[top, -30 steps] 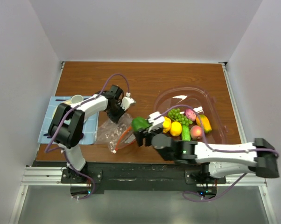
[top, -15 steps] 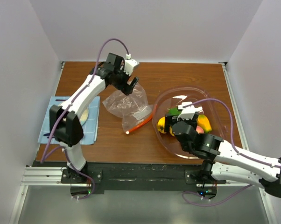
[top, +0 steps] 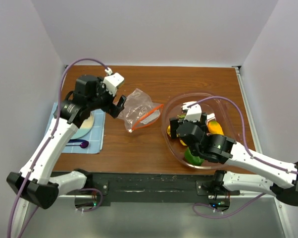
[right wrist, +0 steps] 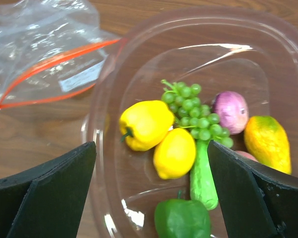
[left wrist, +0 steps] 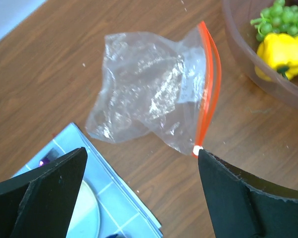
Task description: Open the zip-top bag and remove the fake food
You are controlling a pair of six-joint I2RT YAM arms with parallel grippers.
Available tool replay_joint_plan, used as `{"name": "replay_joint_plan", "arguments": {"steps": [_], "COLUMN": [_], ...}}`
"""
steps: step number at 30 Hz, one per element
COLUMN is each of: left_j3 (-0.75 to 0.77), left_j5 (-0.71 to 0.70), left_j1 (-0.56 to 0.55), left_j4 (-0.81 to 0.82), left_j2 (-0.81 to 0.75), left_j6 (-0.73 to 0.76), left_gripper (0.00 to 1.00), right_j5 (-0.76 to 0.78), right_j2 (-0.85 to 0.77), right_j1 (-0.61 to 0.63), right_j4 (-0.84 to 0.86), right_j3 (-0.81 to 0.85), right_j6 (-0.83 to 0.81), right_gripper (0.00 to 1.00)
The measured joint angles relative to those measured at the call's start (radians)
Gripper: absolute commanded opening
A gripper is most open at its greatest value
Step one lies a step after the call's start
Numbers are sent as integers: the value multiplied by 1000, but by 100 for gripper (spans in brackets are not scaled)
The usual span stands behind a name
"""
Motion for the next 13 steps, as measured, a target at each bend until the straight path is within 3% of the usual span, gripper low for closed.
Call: {"name": "replay_joint_plan", "arguments": {"steps": [13], "left_j3": [-192], "left_j5": [23], "left_j1": [1], "left_j4": [23], "left_j2": [-150], "left_j6": [-3], "left_gripper": [100], "right_j5": [-117], "right_j2": [-20], "right_j1": [0], "right_j4": [-9], "right_j3": [30], "right_j6": [-60], "right_gripper": [99]}}
